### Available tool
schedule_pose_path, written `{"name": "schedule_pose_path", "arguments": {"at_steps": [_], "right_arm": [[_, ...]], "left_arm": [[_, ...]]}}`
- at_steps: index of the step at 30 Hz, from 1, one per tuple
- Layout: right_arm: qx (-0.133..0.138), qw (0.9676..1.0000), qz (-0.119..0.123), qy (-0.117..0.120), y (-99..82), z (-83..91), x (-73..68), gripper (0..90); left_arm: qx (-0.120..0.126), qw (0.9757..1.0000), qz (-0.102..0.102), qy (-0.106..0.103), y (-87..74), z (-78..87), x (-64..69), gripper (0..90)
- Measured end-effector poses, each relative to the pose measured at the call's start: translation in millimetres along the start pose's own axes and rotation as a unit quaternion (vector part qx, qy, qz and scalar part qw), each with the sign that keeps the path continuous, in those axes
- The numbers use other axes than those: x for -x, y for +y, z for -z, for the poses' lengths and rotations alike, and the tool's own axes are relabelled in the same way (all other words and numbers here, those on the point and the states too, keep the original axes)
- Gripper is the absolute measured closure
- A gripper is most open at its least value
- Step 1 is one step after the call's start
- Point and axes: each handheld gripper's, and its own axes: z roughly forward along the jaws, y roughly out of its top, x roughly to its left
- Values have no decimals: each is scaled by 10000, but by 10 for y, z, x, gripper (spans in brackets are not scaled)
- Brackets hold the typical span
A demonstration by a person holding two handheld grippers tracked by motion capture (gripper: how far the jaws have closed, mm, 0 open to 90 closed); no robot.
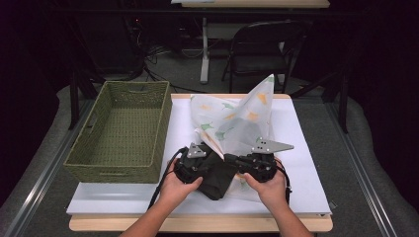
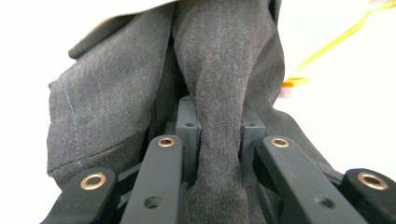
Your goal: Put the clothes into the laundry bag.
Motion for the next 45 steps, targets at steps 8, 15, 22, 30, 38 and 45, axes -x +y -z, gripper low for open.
{"name": "schedule_pose_path", "arguments": {"at_steps": [8,15,22,30,38,45], "right_arm": [[225,9992,231,215,138,89,-202,900],[149,9994,227,209,123,59,-209,900],[-53,9999,95,133,16,-41,-120,900],[-111,9995,115,288,2,-110,-202,900],[-137,9998,2,144,-34,-87,-93,900],[-86,9999,-75,26,-47,-61,-17,900]], "left_arm": [[91,9999,-51,-80,39,420,102,768],[-31,10000,49,46,19,351,63,767],[164,9994,276,139,60,125,0,769],[270,9991,273,155,253,-223,87,767],[182,9971,718,192,125,-556,-157,725],[277,9977,607,105,91,-461,-151,557]]}}
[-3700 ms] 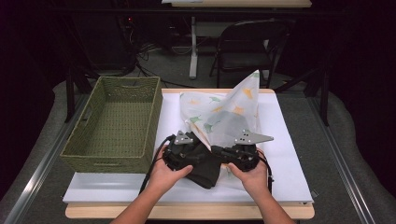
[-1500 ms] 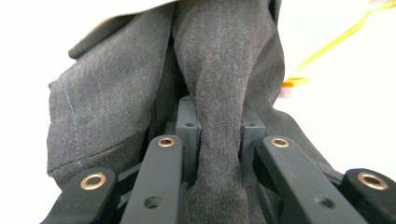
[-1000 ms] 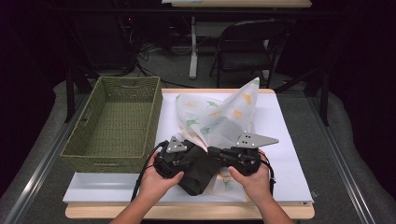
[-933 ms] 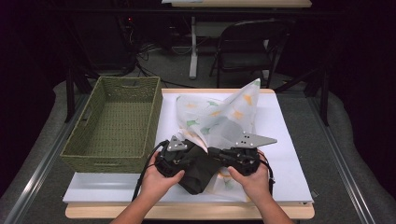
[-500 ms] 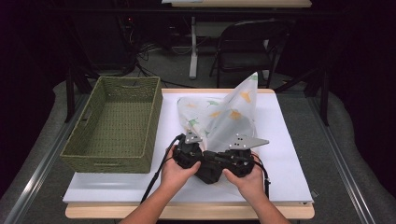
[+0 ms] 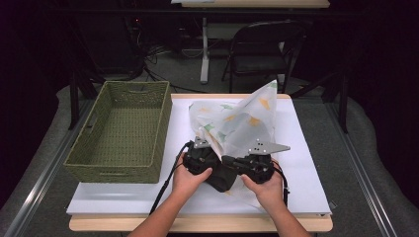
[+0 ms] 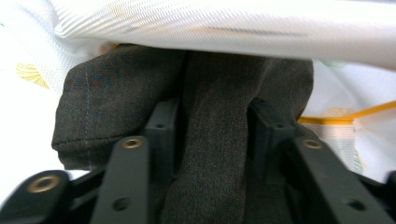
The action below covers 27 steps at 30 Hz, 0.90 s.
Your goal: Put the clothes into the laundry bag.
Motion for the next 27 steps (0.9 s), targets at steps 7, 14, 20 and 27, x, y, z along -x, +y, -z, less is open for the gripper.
{"name": "schedule_pose_path", "arguments": {"at_steps": [7,14,20,27], "right_arm": [[48,10000,-29,-53,1,28,47,900],[63,10000,-20,-72,8,37,54,900],[45,10000,-24,-69,6,33,48,900],[24,10000,2,-50,-2,18,41,900]], "left_arm": [[111,9999,-66,-14,-4,287,23,459],[-23,9999,-164,-35,-109,406,42,427],[-281,9995,-157,-50,-222,266,44,385],[-392,9988,-296,70,-296,32,50,368]]}}
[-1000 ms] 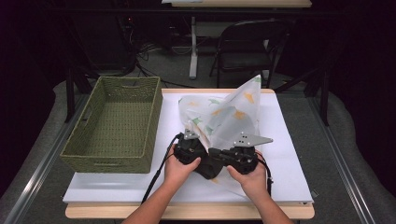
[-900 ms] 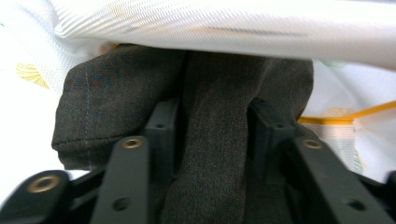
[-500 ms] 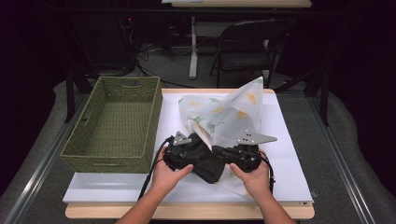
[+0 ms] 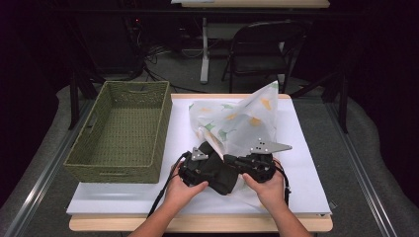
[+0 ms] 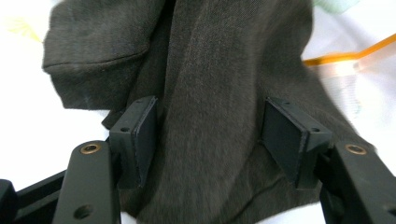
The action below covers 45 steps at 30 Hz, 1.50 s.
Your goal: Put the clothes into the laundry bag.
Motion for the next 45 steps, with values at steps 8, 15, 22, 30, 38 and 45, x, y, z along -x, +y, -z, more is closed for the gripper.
{"name": "schedule_pose_path", "arguments": {"at_steps": [8,15,22,30,38,45], "right_arm": [[-25,10000,1,10,-9,-8,-9,900],[-57,10000,54,-10,-17,-25,-12,900],[-44,10000,61,2,-15,-17,-14,900],[-71,9999,35,74,-17,-36,-37,900],[-5,9997,-52,228,-4,-24,-61,900],[171,9995,-54,254,53,60,-65,900]], "left_arm": [[-14,9998,-142,-106,-42,-73,-73,542],[-8,9999,-137,-5,-44,-81,-51,666],[52,9998,-148,106,-17,-34,-11,756],[217,9997,69,-4,175,-5,-7,769],[398,9983,422,-44,394,-51,-54,770],[638,9975,297,-85,473,152,-12,776]]}}
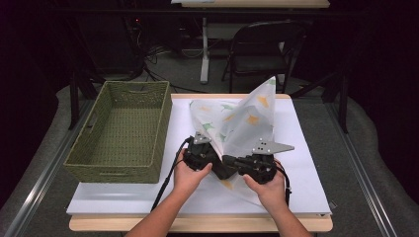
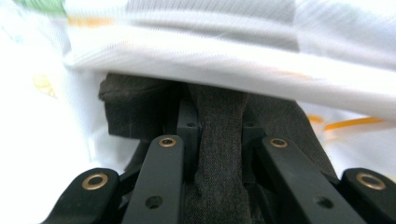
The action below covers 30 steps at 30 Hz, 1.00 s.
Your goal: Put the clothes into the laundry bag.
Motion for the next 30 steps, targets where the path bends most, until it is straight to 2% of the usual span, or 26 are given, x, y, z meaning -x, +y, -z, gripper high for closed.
{"name": "schedule_pose_path", "arguments": {"at_steps": [4,6,10,13,14,15,17,18,19,20,24,26,27,30], "right_arm": [[65,10000,33,42,30,20,-29,900],[84,9999,80,42,47,23,-56,900],[82,9999,52,55,49,21,-59,900],[71,10000,-17,26,30,21,-22,900],[61,10000,-47,28,21,20,-3,900],[53,9999,-98,39,11,17,9,900],[29,9999,-102,16,-2,10,31,900],[23,9999,-100,8,-6,9,37,900],[23,9999,-100,8,-6,9,37,900],[-12,9999,-71,-101,-16,-5,62,900],[-12,9999,-71,-101,-16,-5,62,900],[-12,9999,-71,-101,-16,-5,62,900],[-9,9999,-69,-99,-17,-11,58,900],[-15,9999,-46,-136,-17,-10,51,900]], "left_arm": [[246,9997,18,-62,67,144,46,778],[272,9996,65,-47,95,124,53,778],[153,9997,102,136,98,-122,-1,775],[87,9989,434,163,40,-349,-120,768],[80,9986,483,177,13,-410,-162,763],[56,9978,650,143,-28,-479,-198,753],[40,9971,760,-36,-76,-516,-248,717],[236,9941,861,-612,-55,-374,-86,714],[236,9941,861,-612,-55,-374,-86,732],[236,9941,861,-612,-55,-374,-86,732],[236,9941,861,-612,-55,-374,-86,732],[203,9944,794,-661,-43,-377,-40,730],[129,9952,654,-716,-44,-419,13,730],[-191,9958,528,-719,-125,-566,43,708]]}}
